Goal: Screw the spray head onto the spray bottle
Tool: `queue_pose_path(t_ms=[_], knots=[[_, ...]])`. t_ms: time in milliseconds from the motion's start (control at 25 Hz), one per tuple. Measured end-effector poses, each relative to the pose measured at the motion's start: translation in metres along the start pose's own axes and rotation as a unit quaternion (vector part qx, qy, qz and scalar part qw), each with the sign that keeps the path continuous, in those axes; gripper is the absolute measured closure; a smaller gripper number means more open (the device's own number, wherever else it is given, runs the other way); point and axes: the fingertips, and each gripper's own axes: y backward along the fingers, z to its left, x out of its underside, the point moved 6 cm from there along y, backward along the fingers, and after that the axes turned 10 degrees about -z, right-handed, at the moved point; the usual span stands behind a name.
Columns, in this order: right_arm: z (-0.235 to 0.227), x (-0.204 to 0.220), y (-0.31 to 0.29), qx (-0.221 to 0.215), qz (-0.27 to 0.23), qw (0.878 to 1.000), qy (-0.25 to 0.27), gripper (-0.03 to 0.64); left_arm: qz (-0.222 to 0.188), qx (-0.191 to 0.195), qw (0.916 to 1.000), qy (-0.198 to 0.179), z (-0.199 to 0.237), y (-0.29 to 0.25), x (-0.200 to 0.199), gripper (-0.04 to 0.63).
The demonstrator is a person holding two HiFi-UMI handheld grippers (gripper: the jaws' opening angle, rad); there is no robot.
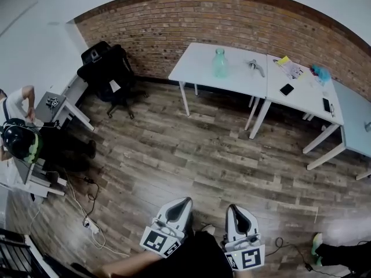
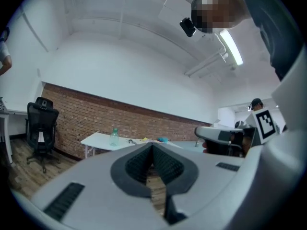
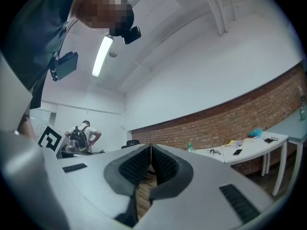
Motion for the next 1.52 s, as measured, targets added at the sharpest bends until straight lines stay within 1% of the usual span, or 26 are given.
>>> queue_pose_path(t_ms=[200, 360, 480, 560, 600, 680, 800, 1000, 1200, 1440, 1520], knots=[[-0.018, -0.004, 0.002, 0.018, 0.008, 1.0, 0.019, 0.609, 0.002, 0.021, 0.9996, 0.021, -0.008, -0.018, 0.008, 0.597], [-0.028, -0.001, 0.001, 0.036, 0.027, 0.998, 0.033, 0.609, -0.004, 0.036, 0.9991, 0.021, -0.013, -0.039, 0.01, 0.597], [-0.04, 0.005, -0.005, 0.053, 0.047, 0.997, 0.029, 0.609, 0.004, 0.056, 0.9979, 0.032, -0.017, -0.057, 0.015, 0.597], [-0.048, 0.01, -0.013, 0.071, 0.057, 0.996, 0.022, 0.609, 0.006, 0.068, 0.9972, 0.03, -0.018, -0.07, 0.016, 0.597], [-0.052, 0.012, -0.018, 0.08, 0.06, 0.995, 0.021, 0.609, 0.006, 0.068, 0.9972, 0.032, -0.015, -0.076, 0.016, 0.597], [-0.058, 0.016, -0.03, 0.086, 0.07, 0.993, 0.027, 0.609, 0.001, 0.056, 0.9977, 0.038, -0.006, -0.088, 0.012, 0.597], [-0.062, 0.022, -0.049, 0.066, 0.091, 0.992, 0.051, 0.609, -0.018, 0.033, 0.9988, 0.032, 0.01, -0.103, 0.005, 0.597], [-0.071, 0.026, -0.09, 0.069, 0.084, 0.993, 0.048, 0.609, -0.025, 0.02, 0.9994, 0.014, 0.036, -0.127, 0.002, 0.597], [-0.079, 0.025, -0.129, 0.068, 0.076, 0.993, 0.063, 0.609, -0.029, -0.001, 0.9995, 0.012, 0.064, -0.146, -0.005, 0.597], [-0.085, 0.031, -0.17, 0.072, 0.078, 0.992, 0.069, 0.609, -0.033, -0.015, 0.9992, 0.018, 0.099, -0.16, -0.008, 0.597], [-0.085, 0.034, -0.181, 0.074, 0.081, 0.992, 0.068, 0.609, -0.032, -0.022, 0.9988, 0.03, 0.111, -0.165, -0.009, 0.597]])
